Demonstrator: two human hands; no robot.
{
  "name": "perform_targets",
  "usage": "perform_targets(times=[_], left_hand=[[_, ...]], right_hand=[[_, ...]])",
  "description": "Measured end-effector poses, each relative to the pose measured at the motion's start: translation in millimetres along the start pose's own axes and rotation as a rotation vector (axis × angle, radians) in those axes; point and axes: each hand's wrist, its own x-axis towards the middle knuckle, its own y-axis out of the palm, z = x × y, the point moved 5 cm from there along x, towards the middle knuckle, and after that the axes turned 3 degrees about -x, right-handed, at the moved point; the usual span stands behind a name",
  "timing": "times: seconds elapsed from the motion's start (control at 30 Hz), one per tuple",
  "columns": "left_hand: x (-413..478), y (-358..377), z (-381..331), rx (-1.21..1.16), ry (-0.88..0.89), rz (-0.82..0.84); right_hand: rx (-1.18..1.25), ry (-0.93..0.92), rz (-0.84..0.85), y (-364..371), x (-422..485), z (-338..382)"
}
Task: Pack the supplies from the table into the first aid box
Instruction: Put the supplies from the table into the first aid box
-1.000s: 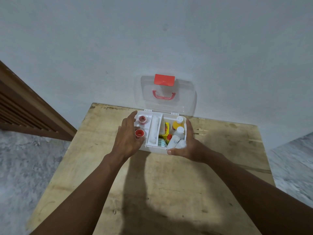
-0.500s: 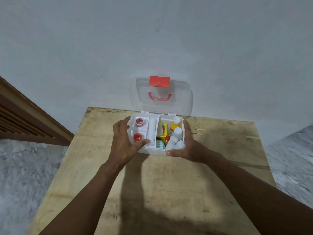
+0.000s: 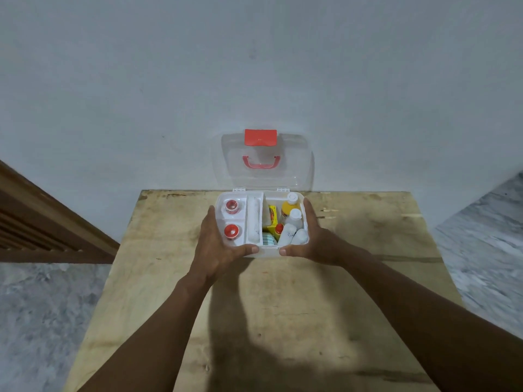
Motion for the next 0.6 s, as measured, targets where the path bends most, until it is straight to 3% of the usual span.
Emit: perform_targets(times=[0.1, 0.43, 0.53, 0.6], left_hand=[[0.7, -1.6, -0.2, -0.046, 0.071, 0.031], [-15.2, -9.9, 0.6, -0.183, 0.010, -0.034], [-16.3, -9.4, 2.3, -0.220, -0.014, -0.022], [-15.5, -9.3, 1.9, -0.227, -0.011, -0.014]], right_hand=[[0.007, 0.035, -0.075, 1.9, -6.3, 0.0], [-0.117, 0.329, -0.267, -9.9, -39.2, 25.2], [-0.288, 0.307, -0.552, -33.7, -43.4, 46.0], [-0.386, 0.163, -0.792, -50.8, -42.8, 70.4]])
